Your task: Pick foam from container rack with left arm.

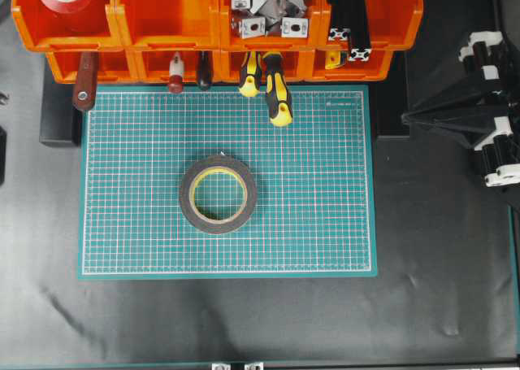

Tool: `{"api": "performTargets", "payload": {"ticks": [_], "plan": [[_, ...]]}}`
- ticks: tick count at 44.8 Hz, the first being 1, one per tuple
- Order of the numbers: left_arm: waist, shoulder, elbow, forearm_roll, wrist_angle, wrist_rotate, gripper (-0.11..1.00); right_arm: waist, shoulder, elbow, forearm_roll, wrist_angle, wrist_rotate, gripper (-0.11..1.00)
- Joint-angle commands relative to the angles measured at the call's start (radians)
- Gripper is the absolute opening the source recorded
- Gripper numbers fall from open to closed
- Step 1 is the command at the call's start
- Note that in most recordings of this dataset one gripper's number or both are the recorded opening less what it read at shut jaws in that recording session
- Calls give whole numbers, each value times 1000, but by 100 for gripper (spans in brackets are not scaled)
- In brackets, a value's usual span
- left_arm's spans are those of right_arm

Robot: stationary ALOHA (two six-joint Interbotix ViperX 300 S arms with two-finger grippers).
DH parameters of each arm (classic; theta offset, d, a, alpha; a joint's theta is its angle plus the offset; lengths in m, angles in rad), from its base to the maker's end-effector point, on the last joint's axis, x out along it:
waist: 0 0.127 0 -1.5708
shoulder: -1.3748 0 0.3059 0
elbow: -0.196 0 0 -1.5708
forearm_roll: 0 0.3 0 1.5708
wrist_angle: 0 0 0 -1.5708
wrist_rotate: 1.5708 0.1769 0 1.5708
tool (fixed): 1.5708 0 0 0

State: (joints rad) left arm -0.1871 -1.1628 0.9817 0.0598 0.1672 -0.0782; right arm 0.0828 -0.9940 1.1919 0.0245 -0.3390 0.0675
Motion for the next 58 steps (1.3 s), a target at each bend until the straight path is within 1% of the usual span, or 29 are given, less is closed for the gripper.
{"api": "performTargets", "payload": {"ticks": [1,17,35,58], "plan": [[5,12,-9,3,-11,-5,79,2,6,-20,2,-12,0,0],[17,12,-6,3,-9,-6,79,2,6,-20,2,-9,0,0],[18,8,0,3,-5,-38,79,2,5,-20,2,-9,0,0],[18,12,2,3,-5,-41,79,3,5,-20,2,-8,0,0]]}}
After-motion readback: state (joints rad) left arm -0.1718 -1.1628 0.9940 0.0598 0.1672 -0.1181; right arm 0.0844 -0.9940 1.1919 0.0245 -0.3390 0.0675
